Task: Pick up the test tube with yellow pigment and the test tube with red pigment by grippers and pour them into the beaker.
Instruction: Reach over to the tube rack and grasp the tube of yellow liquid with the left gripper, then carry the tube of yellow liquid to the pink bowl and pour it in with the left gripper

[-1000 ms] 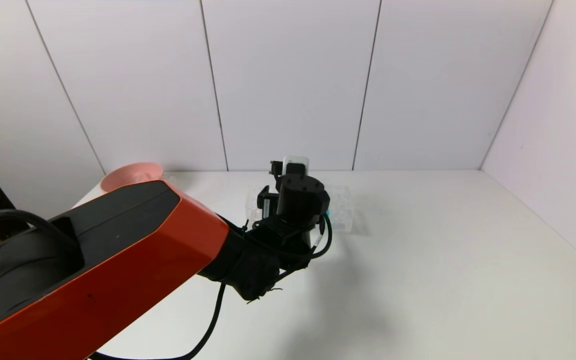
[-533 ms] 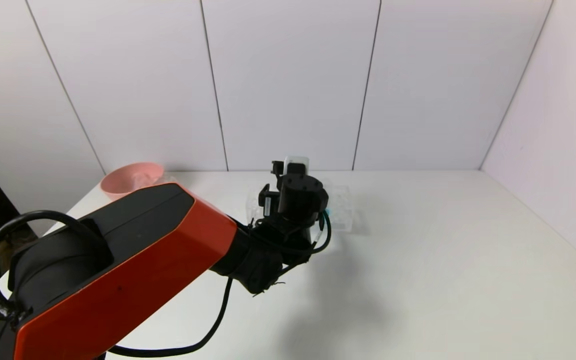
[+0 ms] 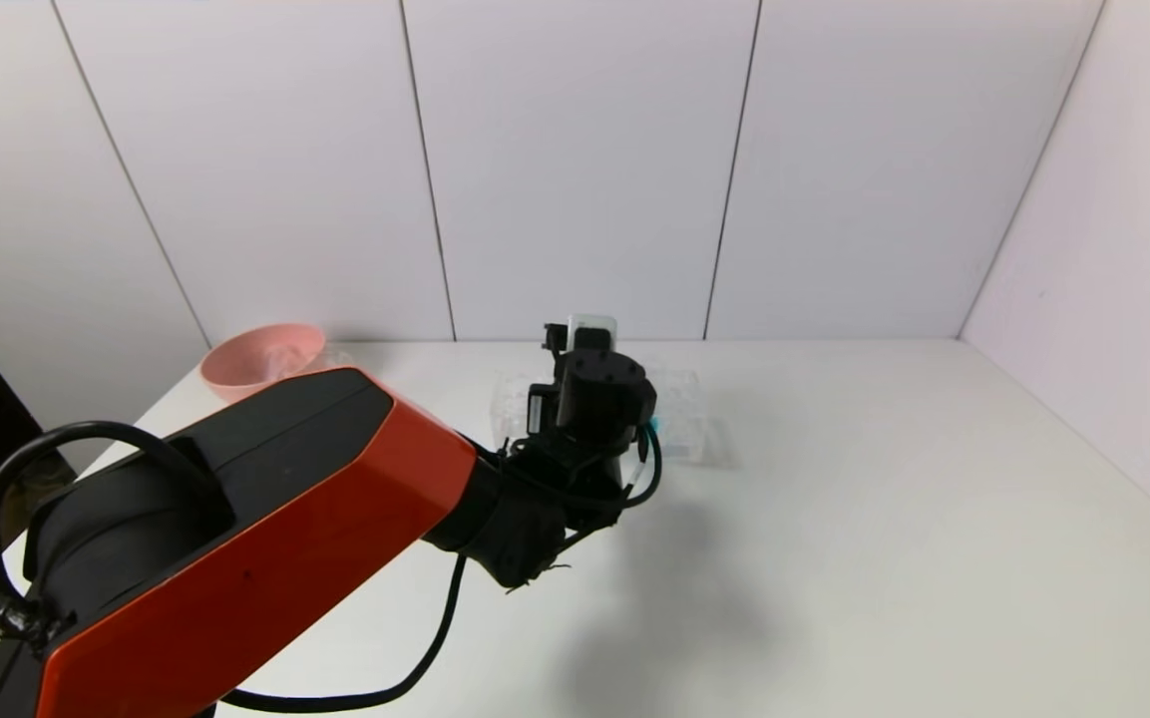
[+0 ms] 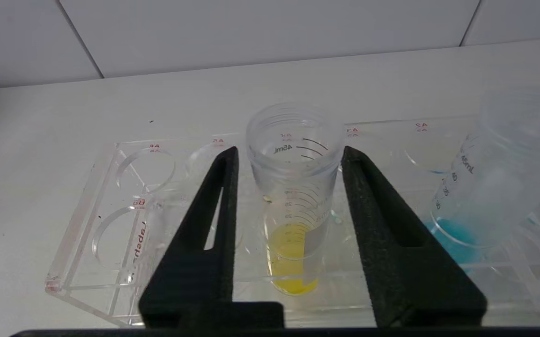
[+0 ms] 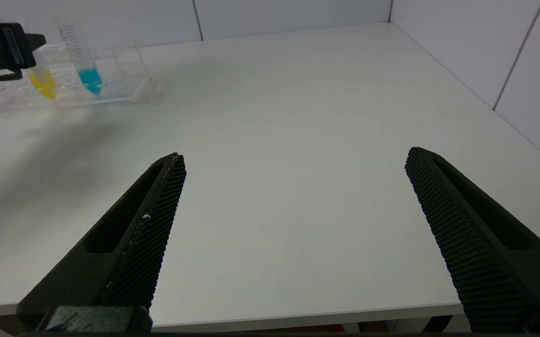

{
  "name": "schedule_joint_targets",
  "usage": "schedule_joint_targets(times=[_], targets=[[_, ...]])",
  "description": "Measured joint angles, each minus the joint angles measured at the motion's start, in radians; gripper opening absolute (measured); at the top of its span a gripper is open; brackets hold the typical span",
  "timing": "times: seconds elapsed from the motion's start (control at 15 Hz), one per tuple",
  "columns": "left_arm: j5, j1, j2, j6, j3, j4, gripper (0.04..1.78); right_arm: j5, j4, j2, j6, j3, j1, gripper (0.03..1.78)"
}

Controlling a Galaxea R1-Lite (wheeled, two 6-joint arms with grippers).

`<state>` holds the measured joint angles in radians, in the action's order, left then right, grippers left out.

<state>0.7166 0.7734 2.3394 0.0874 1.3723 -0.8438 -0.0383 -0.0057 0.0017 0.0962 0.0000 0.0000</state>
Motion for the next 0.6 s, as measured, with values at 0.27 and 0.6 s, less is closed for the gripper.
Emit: schedule_joint_targets(times=[0.27,0.6], targets=[[0.001,0.000,-0.003,0.000,-0.001,0.000,0.43,0.000,0.000,0.000,0.000,0.000,0.000,1.71],[-0.010,0.001,-0.066,-0.064,0.026,0.018,0.43,0.000,0.000,0.000,0.000,0.000,0.000,1.71]])
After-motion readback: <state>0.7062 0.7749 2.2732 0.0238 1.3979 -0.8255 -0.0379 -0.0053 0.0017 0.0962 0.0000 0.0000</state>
